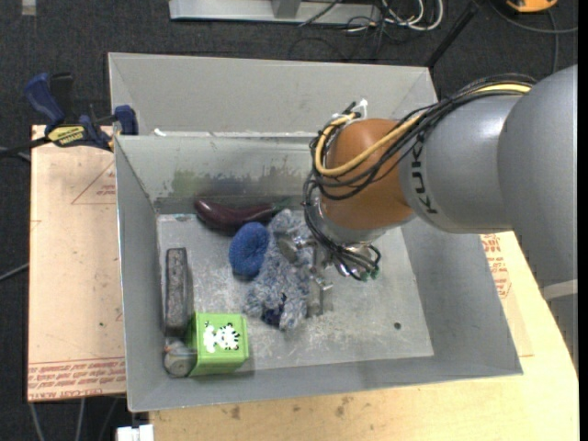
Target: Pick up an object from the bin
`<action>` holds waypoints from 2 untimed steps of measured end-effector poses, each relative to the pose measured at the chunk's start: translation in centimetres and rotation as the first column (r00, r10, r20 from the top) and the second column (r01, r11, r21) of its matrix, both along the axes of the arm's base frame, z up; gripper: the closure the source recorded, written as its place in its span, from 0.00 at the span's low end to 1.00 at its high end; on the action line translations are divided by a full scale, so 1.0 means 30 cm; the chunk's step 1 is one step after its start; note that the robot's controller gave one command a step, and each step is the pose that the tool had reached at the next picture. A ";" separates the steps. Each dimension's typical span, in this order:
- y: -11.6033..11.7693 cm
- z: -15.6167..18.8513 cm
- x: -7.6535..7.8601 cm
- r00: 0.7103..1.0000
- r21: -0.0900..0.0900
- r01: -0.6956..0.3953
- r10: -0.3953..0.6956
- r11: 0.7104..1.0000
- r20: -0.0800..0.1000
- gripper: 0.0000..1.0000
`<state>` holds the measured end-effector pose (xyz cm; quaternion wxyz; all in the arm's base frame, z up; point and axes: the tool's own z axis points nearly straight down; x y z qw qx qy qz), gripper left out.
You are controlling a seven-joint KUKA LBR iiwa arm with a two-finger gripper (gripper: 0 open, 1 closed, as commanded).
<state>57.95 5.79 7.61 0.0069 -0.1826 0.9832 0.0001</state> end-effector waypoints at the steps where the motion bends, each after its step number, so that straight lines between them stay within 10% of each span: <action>1: -0.048 -0.008 0.028 0.906 -0.001 -0.422 0.422 0.906 -0.002 1.00; 2: -0.047 -0.008 0.028 0.906 -0.001 -0.422 0.422 0.906 -0.003 1.00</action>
Offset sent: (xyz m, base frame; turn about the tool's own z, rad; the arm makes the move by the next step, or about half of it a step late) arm 0.0000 0.0000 0.0000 0.0000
